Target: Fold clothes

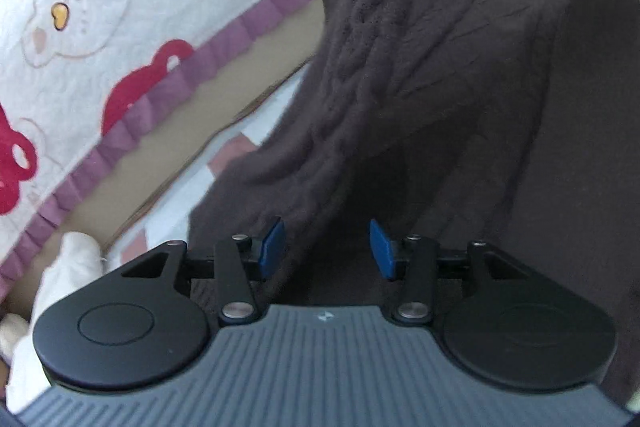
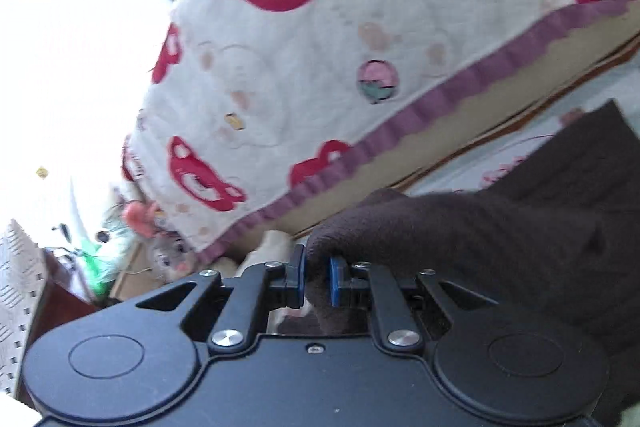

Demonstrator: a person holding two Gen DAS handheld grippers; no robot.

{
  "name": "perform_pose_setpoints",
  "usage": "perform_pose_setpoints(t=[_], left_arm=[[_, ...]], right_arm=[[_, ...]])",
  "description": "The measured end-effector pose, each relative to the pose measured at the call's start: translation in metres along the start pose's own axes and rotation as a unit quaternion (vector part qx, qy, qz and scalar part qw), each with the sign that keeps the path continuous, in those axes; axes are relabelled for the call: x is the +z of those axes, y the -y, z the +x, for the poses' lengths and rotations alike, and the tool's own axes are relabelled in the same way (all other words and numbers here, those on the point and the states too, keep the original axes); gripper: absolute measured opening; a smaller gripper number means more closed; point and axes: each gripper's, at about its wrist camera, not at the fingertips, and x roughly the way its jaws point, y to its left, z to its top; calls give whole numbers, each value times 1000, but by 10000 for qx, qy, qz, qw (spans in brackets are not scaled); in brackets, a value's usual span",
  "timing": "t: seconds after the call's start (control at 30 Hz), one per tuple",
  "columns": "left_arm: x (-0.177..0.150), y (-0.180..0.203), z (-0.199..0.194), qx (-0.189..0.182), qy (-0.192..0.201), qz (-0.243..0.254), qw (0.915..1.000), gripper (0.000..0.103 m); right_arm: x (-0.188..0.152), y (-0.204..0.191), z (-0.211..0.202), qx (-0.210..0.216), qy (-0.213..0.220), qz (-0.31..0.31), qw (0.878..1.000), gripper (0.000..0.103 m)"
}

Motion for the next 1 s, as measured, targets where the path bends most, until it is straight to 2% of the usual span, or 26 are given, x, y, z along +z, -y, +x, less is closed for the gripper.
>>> perform_pose_setpoints(t=[0.07,0.1,0.13,0.17,0.2,0.23,0.3,0.37,0.4,0.43,0.47,0.5,0.53,0.6,0.67,0.77,0.8,0.87,0.9,0.93,0.97,1.0], left_arm=[[3,-4,10,306,-46,-250,9992,46],[5,-8,14,413,-59,-414,9983,37],[7,-15,17,480,-59,-601,9970,16],[8,-24,16,482,-41,-766,9959,7],[9,-32,15,484,-23,-931,9945,5],[9,-41,15,486,-5,-1096,9928,0],[13,-61,15,535,46,-1315,9899,0],[19,-83,17,624,119,-1455,9873,0],[22,-94,18,661,161,-1528,9859,0],[23,-103,17,641,213,-1610,9846,0],[24,-110,16,605,260,-1662,9839,0],[21,-104,14,476,271,-1539,9866,0],[18,-98,12,346,281,-1415,9889,5],[11,-87,8,87,302,-1167,9927,5],[4,-75,4,-173,323,-917,9951,10],[-5,-58,-2,-526,341,-537,9966,13],[-7,-51,1,-409,272,-394,9980,13],[-9,-43,5,-289,213,-237,9991,13],[-9,-40,6,-277,232,-205,9991,18],[-8,-38,9,-295,255,-153,9991,31],[-7,-36,12,-314,267,-98,9991,39],[-6,-35,18,-332,200,-26,9992,53]], right_arm=[[-5,-6,-3,312,-25,106,9995,12],[-8,-8,-4,455,-24,162,9988,8],[-12,-11,-8,580,7,181,9982,3],[-14,-14,-10,653,57,152,9977,3],[-15,-18,-11,612,84,47,9981,3],[-15,-21,-11,457,91,-128,9988,3],[-16,-25,-7,-25,108,-740,9972,3],[-26,-24,4,-593,-53,-1571,9858,9],[-38,-23,12,-721,-287,-1990,9769,10],[-51,-22,20,-846,-521,-2404,9656,15],[-63,-21,28,-970,-753,-2811,9518,30],[-75,-20,36,-1091,-983,-3212,9356,39],[-88,-19,43,-1209,-1211,-3604,9170,45],[-113,-18,59,-1437,-1657,-4360,8728,49],[-138,-15,74,-1634,-2070,-5045,8222,57],[-169,-7,98,-2199,-2255,-5638,7635,58],[-176,-6,106,-2389,-2261,-5784,7465,60],[-191,-1,123,-2453,-2236,-6183,7124,68],[-195,4,132,-2524,-2147,-6324,7002,67],[-198,9,141,-2643,-2039,-6401,6920,66],[-197,13,149,-2713,-1919,-6413,6916,56],[-191,16,154,-2727,-1772,-6305,7048,40]])
